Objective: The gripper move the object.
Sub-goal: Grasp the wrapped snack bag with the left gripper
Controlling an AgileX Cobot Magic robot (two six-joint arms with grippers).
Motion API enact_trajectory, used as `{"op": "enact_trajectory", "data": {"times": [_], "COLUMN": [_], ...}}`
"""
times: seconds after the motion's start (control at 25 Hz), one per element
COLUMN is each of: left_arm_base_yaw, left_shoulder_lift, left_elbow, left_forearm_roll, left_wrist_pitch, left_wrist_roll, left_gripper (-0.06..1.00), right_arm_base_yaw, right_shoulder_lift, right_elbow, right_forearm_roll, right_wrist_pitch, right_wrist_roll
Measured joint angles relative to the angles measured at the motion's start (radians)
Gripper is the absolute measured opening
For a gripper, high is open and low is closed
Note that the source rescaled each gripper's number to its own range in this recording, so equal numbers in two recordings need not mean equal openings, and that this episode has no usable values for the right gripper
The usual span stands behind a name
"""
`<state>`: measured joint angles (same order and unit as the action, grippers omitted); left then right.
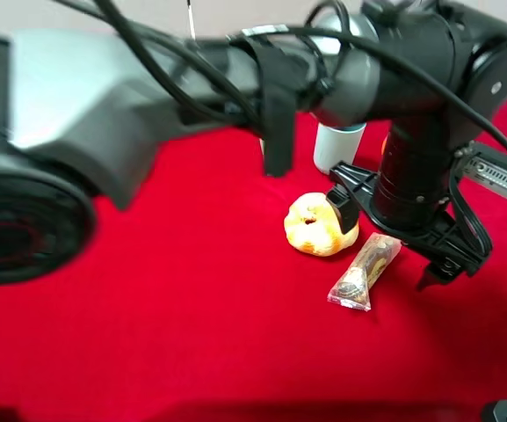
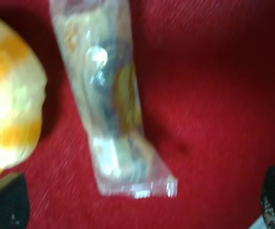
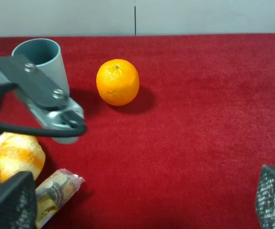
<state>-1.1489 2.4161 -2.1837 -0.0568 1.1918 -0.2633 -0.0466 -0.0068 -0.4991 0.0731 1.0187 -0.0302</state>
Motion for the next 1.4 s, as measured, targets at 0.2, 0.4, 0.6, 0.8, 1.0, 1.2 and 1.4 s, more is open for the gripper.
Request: {"op": "enact_trajectory", "data": {"times": [0.2, 0.4, 0.6, 0.8, 1.0, 1.2, 1.4], "left_arm_base_yaw": [-0.009, -0.01, -0.01, -0.01, -0.01, -0.01, -0.01], "left_shoulder_lift": [0.07, 0.103, 0.116, 0.137, 0.164, 0.185, 0.191], "left_elbow": [-0.069, -0.079, -0.079, -0.079, -0.079, -0.079, -0.079], "left_forearm_roll": [-0.001, -0.004, -0.004, 0.0, 0.004, 0.015, 0.015], "left_wrist_pitch": [0.0, 0.0, 0.0, 0.0, 0.0, 0.0, 0.0], "left_wrist_roll": [-0.007, -0.021, -0.029, -0.036, -0.04, -0.041, -0.041], "left_gripper": [0.96, 0.96, 0.96, 0.96, 0.96, 0.94, 0.84], "right_arm_base_yaw": [0.0, 0.0, 0.0, 0.0, 0.0, 0.0, 0.0], "right_shoulder_lift": [0.0, 0.0, 0.0, 0.0, 0.0, 0.0, 0.0], "right_elbow": [0.0, 0.0, 0.0, 0.0, 0.0, 0.0, 0.0], "right_forearm_roll": [0.0, 0.0, 0.0, 0.0, 0.0, 0.0, 0.0], "right_wrist_pitch": [0.0, 0.0, 0.0, 0.0, 0.0, 0.0, 0.0], "right_wrist_roll": [0.0, 0.0, 0.0, 0.0, 0.0, 0.0, 0.0]}}
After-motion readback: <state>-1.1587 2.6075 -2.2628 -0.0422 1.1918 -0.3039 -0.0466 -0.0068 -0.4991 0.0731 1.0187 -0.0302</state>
